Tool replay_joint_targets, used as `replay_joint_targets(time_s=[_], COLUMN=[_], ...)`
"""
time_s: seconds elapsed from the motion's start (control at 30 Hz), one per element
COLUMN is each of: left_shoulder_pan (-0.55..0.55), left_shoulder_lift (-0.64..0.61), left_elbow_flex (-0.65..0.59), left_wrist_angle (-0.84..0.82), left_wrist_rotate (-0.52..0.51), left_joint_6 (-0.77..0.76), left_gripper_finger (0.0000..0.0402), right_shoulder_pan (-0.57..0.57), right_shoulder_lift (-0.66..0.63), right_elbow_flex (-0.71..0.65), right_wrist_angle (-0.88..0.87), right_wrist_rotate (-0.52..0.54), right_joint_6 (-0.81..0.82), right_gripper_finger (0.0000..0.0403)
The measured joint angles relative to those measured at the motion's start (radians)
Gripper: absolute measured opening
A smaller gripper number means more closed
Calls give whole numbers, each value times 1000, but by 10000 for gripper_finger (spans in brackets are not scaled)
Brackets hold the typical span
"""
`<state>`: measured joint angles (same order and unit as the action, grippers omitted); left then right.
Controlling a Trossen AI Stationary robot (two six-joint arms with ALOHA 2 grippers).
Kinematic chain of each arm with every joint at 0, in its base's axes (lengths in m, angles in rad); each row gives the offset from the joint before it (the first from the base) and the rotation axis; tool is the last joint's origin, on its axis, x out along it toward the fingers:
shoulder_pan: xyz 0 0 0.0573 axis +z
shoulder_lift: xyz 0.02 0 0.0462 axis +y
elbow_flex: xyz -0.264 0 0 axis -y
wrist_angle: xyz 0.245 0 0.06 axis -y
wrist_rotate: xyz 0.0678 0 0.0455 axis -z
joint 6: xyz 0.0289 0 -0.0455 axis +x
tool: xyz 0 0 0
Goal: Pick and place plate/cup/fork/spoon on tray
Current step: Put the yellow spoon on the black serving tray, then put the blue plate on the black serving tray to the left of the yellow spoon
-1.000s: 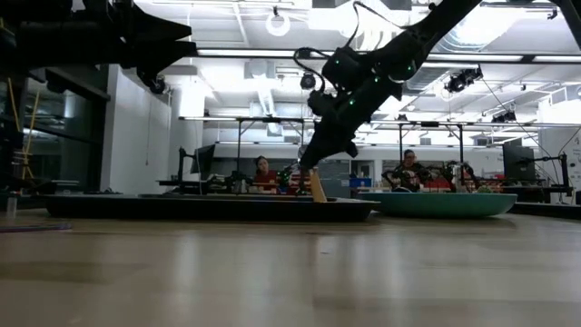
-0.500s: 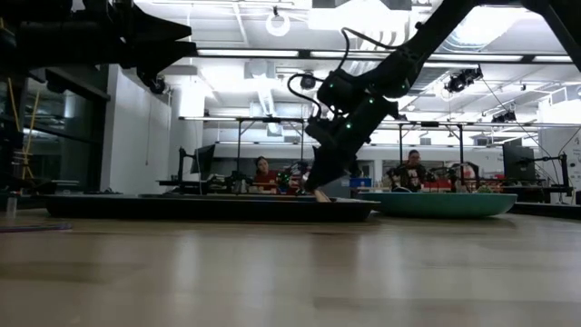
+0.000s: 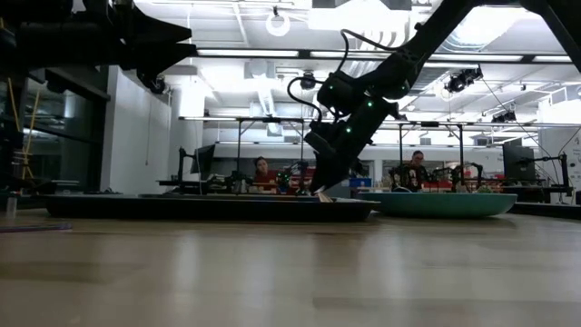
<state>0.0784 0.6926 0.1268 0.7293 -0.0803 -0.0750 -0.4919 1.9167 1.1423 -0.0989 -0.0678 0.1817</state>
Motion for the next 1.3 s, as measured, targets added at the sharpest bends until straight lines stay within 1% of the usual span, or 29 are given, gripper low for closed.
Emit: replay_joint_targets(time_s=[0.13,0.37,0.47,0.73,0.9,1.0,1.17,1.23,1.3], left_shoulder_pan=[0,0,0,0,0,0,0,0,0], left_shoulder_lift=[0,0,0,0,0,0,0,0,0], left_elbow_flex=[0,0,0,0,0,0,0,0,0], left_wrist_angle=[0,0,0,0,-5,-12,-31,-34,-36], left_wrist_rotate=[0,0,0,0,0,0,0,0,0], left_joint_6=[0,0,0,-2,-2,-2,-1,-1,-2], left_gripper_finger=[161,161,161,161,161,161,161,161,161], right_shoulder_pan=[0,0,0,0,0,2,28,54,90], right_shoulder_lift=[0,-1,-1,-2,-27,-87,-216,-255,-283], right_elbow_flex=[0,0,0,0,0,0,1,1,1], right_wrist_angle=[-26,-33,-34,-35,-41,-97,-283,-378,-464], right_wrist_rotate=[46,68,69,96,121,149,242,241,218], right_joint_6=[25,41,46,37,-17,-50,-36,-3,32], right_gripper_finger=[69,73,90,160,173,173,172,172,172])
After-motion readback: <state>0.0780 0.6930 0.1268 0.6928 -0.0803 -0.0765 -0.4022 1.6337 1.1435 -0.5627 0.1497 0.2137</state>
